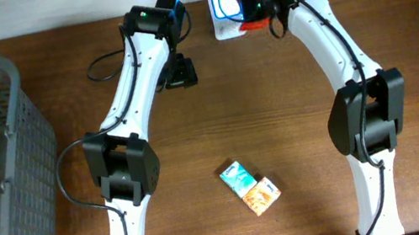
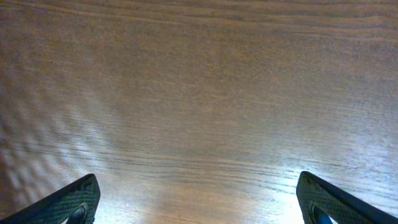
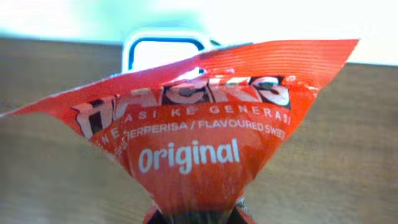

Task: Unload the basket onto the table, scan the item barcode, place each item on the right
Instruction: 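Carry the red bag to the right edge and drop it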

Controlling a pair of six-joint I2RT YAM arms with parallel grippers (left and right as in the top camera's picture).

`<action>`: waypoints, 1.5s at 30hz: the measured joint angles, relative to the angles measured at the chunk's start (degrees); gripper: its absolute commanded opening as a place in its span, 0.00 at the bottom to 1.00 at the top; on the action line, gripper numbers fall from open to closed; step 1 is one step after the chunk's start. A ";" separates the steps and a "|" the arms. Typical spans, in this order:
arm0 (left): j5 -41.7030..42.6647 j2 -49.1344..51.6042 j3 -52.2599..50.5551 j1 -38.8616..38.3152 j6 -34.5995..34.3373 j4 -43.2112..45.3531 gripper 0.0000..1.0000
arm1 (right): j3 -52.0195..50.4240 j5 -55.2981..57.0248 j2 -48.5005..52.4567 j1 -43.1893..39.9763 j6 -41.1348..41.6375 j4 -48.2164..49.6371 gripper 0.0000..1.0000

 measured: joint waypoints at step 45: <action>7.02 0.00 0.02 0.00 3.61 -5.35 0.99 | -3.80 2.36 -19.47 -51.10 15.23 -36.50 0.80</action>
